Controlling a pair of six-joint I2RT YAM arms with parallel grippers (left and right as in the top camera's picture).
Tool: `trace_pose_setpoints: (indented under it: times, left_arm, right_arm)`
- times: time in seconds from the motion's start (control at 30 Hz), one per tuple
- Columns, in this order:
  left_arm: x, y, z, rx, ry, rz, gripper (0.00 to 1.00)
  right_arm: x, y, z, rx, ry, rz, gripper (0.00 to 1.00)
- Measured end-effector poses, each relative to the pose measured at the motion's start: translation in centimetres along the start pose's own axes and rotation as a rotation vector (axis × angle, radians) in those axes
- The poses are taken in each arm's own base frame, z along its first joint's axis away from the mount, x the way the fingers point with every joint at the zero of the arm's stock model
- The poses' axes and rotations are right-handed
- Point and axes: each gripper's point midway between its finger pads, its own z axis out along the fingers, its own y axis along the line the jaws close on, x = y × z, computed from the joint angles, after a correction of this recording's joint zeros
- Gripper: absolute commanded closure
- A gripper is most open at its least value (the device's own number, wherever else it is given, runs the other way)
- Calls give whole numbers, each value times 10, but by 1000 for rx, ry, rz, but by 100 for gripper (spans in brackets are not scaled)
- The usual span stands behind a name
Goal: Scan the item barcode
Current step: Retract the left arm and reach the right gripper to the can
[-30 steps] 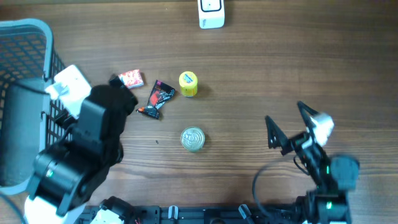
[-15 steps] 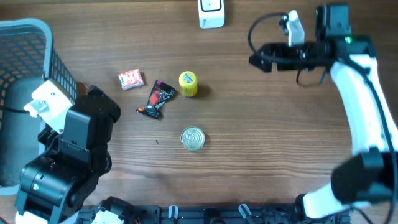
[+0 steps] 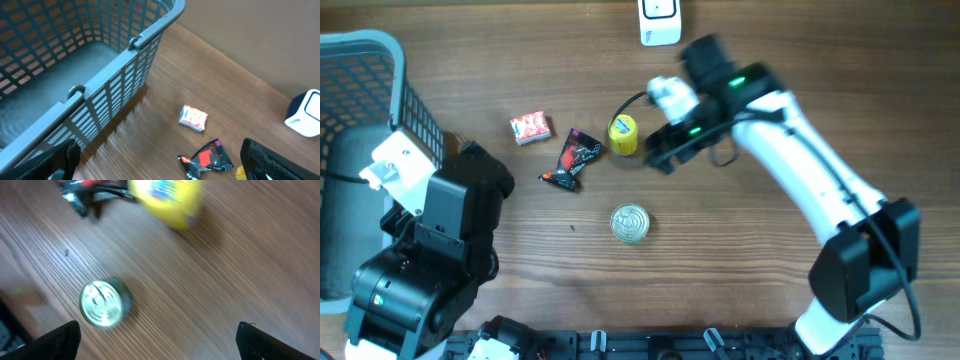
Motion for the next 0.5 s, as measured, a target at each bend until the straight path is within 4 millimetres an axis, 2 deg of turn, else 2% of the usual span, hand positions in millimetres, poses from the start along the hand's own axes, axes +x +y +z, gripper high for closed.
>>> trace_pose_setpoints:
  times: [0.1, 0.2, 0.4, 0.5]
  left_arm:
    - [2, 4, 0, -14, 6, 13, 0]
    - [0, 9, -2, -28, -8, 13, 0]
    - [-12, 24, -16, -14, -66, -35, 0]
    - [-16, 35, -22, -19, -90, -48, 0]
  right_arm:
    - [-8, 25, 9, 37, -4, -91, 0]
    - [-13, 34, 17, 63, -23, -135, 0]
    - [17, 41, 60, 68, 32, -176, 0]
    - [28, 45, 70, 64, 55, -190, 0]
